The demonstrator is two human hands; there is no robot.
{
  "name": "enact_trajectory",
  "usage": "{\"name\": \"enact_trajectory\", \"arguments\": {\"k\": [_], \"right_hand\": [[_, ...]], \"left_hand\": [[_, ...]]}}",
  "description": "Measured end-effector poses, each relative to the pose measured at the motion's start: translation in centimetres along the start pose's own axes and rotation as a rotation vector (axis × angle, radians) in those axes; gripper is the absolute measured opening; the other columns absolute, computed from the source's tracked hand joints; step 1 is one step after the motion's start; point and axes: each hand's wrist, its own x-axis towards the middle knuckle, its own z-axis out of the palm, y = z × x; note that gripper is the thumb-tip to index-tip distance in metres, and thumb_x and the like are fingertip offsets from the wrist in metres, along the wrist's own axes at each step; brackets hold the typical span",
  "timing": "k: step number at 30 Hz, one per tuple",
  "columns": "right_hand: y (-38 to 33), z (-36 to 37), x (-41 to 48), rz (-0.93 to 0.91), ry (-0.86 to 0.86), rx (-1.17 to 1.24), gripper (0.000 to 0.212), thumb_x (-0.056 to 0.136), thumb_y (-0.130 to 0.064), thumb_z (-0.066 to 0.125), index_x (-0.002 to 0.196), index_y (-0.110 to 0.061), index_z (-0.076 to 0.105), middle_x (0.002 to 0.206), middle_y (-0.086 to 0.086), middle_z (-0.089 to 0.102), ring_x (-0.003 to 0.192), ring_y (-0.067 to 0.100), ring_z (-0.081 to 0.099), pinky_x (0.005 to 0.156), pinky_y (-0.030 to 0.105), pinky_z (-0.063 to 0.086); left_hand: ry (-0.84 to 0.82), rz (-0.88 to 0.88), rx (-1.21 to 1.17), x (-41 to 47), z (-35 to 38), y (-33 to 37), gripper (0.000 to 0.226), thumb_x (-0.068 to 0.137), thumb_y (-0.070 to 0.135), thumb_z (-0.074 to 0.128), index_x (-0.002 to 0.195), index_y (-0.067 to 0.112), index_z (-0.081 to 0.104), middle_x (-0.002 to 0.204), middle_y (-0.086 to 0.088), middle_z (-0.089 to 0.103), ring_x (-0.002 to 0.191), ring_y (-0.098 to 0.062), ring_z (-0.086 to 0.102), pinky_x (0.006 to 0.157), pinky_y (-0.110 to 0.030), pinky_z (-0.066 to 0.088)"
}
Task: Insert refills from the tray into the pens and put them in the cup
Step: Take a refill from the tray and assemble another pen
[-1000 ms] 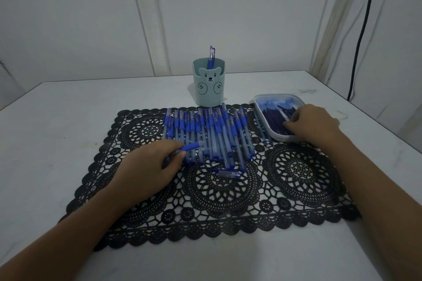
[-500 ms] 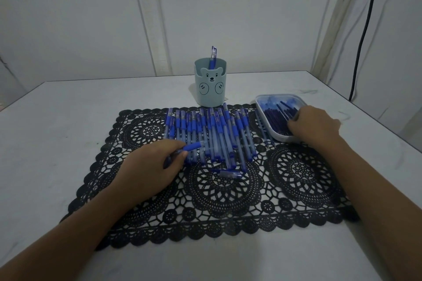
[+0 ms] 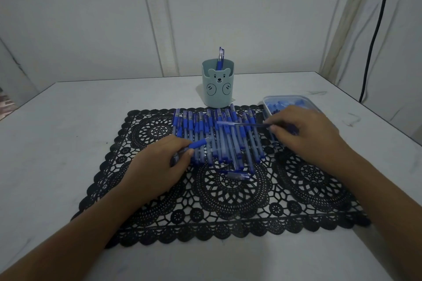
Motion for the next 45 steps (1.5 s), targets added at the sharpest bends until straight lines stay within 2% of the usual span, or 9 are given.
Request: {"name": "enact_trajectory", "arguments": {"k": [7, 11, 18, 22, 26, 36, 40, 43, 45], "right_hand": [[-0.1, 0.6, -0.2, -0.074, -0.05, 0.002, 0.017, 0.083, -0.013, 0.063, 0.095, -0.021, 0.071, 0.081, -0.024, 0.053, 0.083, -0.019, 0.049, 0.073, -0.003, 0.033], [0.1, 0.7, -0.3, -0.082, -0.036, -0.01, 0.017, 0.082, -0.011, 0.065, 0.095, -0.019, 0.072, 0.081, -0.018, 0.055, 0.08, -0.017, 0.05, 0.075, -0.003, 0.033], [0.1, 0.8, -0.3, -0.081, -0.047, 0.002, 0.017, 0.082, -0.011, 0.065, 0.096, -0.019, 0.072, 0.08, -0.018, 0.055, 0.08, -0.02, 0.049, 0.073, -0.005, 0.032], [0.0, 0.9, -0.4, -0.095, -0.064, 0.022, 0.019, 0.081, -0.007, 0.066, 0.096, -0.017, 0.072, 0.079, -0.019, 0.054, 0.082, -0.023, 0.048, 0.074, -0.005, 0.033], [0.0, 0.8, -0.4, -0.07, -0.039, 0.045, 0.018, 0.082, -0.009, 0.064, 0.097, -0.018, 0.072, 0.08, -0.017, 0.057, 0.077, -0.013, 0.053, 0.075, -0.002, 0.036], [-0.3, 0.9, -0.4, -0.074, -0.08, 0.046, 0.019, 0.082, -0.01, 0.064, 0.098, -0.019, 0.071, 0.08, -0.029, 0.051, 0.08, -0.017, 0.052, 0.075, -0.003, 0.035], [-0.1, 0.8, -0.4, -0.097, -0.095, -0.001, 0.019, 0.082, -0.011, 0.065, 0.098, -0.02, 0.072, 0.079, -0.02, 0.053, 0.072, -0.009, 0.051, 0.074, -0.001, 0.036], [-0.1, 0.4, -0.4, -0.12, -0.109, -0.015, 0.02, 0.081, -0.011, 0.066, 0.097, -0.023, 0.072, 0.08, -0.023, 0.05, 0.068, -0.001, 0.054, 0.069, 0.001, 0.038], [-0.4, 0.4, -0.6, -0.159, -0.121, 0.018, 0.021, 0.081, -0.011, 0.065, 0.098, -0.022, 0.071, 0.081, -0.023, 0.051, 0.072, 0.001, 0.056, 0.067, 0.0, 0.038]], "left_hand": [[-0.006, -0.011, -0.003, 0.1, 0.0, 0.1, 0.047, 0.084, 0.047, 0.034, 0.102, 0.017, 0.065, 0.074, 0.018, 0.052, 0.065, 0.002, 0.052, 0.056, -0.014, 0.043], [-0.006, -0.008, -0.014, 0.2, -0.1, 0.2, 0.048, 0.084, 0.047, 0.034, 0.102, 0.016, 0.065, 0.073, 0.02, 0.05, 0.065, 0.002, 0.052, 0.056, -0.011, 0.039], [-0.001, -0.013, -0.024, 0.1, -0.2, 0.1, 0.046, 0.084, 0.046, 0.035, 0.1, 0.015, 0.065, 0.073, 0.01, 0.058, 0.064, 0.0, 0.052, 0.056, -0.02, 0.046], [-0.013, -0.051, -0.038, 0.2, -0.2, 0.2, 0.035, 0.086, 0.04, 0.042, 0.1, 0.017, 0.065, 0.069, 0.014, 0.055, 0.059, -0.004, 0.052, 0.053, -0.015, 0.041], [-0.009, -0.059, -0.078, 0.2, -0.2, 0.1, 0.036, 0.087, 0.04, 0.041, 0.1, 0.017, 0.065, 0.066, 0.017, 0.052, 0.074, -0.002, 0.054, 0.055, -0.013, 0.041], [-0.007, -0.043, -0.084, 0.1, -0.1, 0.0, 0.047, 0.083, 0.049, 0.032, 0.1, 0.019, 0.064, 0.067, 0.013, 0.055, 0.078, -0.009, 0.053, 0.051, -0.012, 0.039], [-0.023, -0.003, -0.047, 0.1, -0.3, 0.0, 0.045, 0.085, 0.046, 0.034, 0.1, 0.017, 0.065, 0.068, 0.013, 0.055, 0.057, -0.006, 0.052, 0.049, -0.015, 0.042], [-0.071, 0.095, 0.045, 0.0, -0.9, 0.7, 0.037, 0.087, 0.039, 0.039, 0.101, 0.018, 0.066, 0.071, 0.017, 0.052, 0.051, 0.011, 0.038, 0.041, -0.005, 0.032], [-0.108, 0.137, 0.06, -0.1, -1.1, 1.3, 0.033, 0.087, 0.035, 0.041, 0.1, 0.018, 0.066, 0.071, 0.02, 0.048, 0.047, 0.012, 0.032, 0.038, -0.003, 0.026]]}}
